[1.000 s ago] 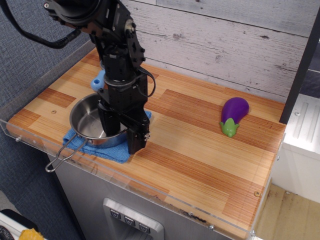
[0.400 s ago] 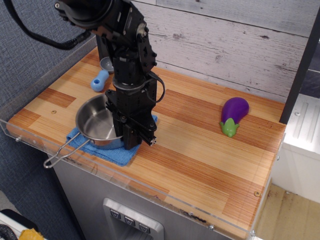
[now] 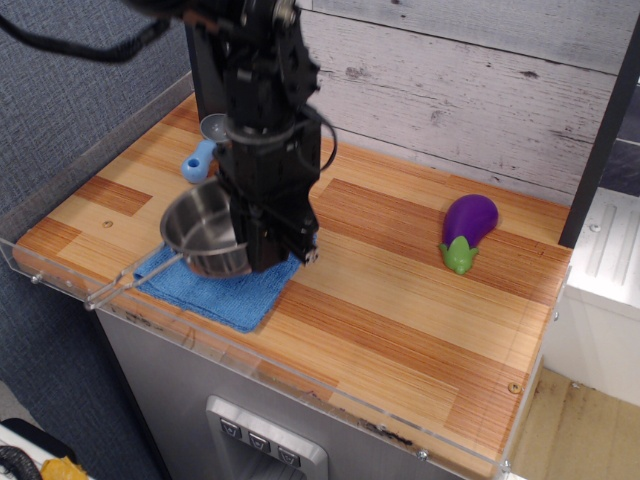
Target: Pick up the pot from above the blue cloth and put it on the table
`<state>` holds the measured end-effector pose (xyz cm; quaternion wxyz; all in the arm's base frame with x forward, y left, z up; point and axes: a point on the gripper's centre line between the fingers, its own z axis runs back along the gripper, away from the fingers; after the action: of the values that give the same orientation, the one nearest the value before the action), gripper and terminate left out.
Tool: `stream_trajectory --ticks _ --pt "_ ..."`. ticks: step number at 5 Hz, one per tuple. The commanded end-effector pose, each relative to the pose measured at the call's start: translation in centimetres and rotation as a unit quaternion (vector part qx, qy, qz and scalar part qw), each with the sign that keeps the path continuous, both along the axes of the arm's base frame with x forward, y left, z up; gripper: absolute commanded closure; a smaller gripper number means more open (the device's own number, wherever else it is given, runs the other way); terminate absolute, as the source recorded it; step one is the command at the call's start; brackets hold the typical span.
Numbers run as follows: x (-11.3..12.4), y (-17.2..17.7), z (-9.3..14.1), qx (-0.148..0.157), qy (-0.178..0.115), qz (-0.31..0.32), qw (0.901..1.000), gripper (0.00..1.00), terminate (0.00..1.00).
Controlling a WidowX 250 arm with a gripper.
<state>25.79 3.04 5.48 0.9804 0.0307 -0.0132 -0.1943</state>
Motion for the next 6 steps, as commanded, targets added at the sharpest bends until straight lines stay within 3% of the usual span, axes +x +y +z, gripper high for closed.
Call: stream_trajectory --ticks 1,2,3,6 --pt "5.9 -1.4 4.4 -0.026 -0.059 -0.038 0.9972 1.00 0.00" --pt "8.5 -3.3 3.4 -0.020 -0.048 -0.078 0.9956 1.00 0.00" --pt "9.7 -3.6 1.5 -0.012 -0.027 -0.096 0.9950 1.00 0.00" --pt "8.7 -0.8 -1.2 0.016 0.014 -0.075 0.9969 1.00 0.00"
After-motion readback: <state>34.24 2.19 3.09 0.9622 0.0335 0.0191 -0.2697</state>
